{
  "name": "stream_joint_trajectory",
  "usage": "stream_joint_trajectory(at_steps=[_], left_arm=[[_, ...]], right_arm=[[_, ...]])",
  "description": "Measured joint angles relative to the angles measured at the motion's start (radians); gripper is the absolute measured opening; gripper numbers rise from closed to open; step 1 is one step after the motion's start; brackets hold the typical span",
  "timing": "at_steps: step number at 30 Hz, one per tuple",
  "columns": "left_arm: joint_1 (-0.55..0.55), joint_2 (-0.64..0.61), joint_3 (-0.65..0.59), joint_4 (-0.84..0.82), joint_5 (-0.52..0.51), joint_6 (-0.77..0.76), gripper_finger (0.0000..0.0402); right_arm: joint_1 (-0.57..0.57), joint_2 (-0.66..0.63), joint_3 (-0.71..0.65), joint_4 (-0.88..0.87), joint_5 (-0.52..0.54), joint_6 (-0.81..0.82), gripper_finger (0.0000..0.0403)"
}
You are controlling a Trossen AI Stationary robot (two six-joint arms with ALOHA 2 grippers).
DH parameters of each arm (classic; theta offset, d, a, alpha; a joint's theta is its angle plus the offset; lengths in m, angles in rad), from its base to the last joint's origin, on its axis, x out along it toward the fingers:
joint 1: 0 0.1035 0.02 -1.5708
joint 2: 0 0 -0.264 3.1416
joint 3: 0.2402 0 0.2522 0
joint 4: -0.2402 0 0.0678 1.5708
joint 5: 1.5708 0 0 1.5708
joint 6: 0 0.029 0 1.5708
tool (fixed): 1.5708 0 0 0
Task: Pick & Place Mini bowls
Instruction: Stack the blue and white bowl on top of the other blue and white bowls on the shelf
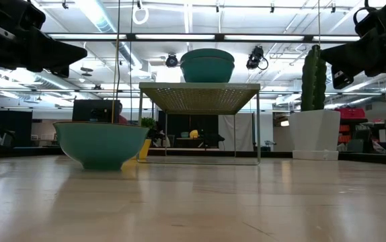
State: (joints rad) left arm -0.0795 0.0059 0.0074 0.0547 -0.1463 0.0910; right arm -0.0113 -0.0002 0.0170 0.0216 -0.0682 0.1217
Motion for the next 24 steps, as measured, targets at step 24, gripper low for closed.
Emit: stream_joint_trajectory(at_steps=[24], left_arm=[[0.000, 0.000, 0.076, 0.118, 0.046, -0.085, 0.0035]], right_arm=[[0.000, 0.000, 0.000, 0.000, 0.000, 0.000, 0.0027]])
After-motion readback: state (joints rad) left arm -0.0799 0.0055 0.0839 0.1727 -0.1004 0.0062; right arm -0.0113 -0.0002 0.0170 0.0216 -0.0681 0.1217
